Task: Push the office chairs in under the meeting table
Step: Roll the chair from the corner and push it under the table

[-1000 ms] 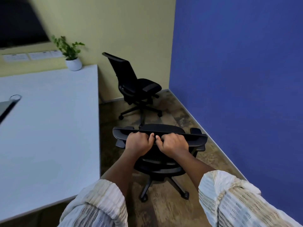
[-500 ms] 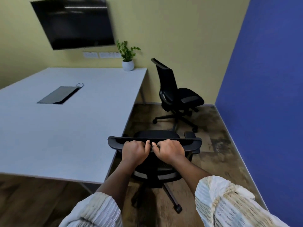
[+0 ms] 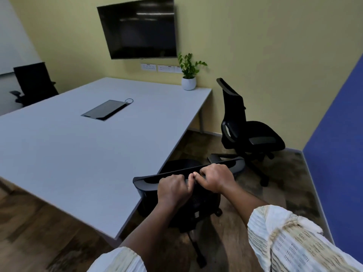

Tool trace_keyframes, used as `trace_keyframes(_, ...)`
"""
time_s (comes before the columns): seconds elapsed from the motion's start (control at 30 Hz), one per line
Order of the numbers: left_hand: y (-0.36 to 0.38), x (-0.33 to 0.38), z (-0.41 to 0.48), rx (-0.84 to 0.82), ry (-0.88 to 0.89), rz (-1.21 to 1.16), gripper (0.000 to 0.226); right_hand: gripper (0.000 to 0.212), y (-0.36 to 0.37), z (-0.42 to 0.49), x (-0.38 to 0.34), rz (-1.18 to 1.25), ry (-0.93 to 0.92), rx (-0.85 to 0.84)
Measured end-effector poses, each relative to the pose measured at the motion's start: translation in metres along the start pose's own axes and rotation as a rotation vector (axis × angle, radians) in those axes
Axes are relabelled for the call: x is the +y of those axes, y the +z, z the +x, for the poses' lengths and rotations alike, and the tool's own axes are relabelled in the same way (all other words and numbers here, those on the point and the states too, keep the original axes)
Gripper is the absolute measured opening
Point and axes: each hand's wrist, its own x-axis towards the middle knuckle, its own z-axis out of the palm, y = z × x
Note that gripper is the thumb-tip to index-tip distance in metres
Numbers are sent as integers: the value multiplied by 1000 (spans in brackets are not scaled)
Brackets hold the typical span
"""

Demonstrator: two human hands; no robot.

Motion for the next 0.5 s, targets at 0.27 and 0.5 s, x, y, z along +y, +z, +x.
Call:
trace_keyframes(0.27,14,35,86,-6,-83,-51,65,57,37,91,78,-58,20,153)
trace_keyframes(0.5,20,43,138,-72,-203,-52,67,63,48,169,119,5,-49,60)
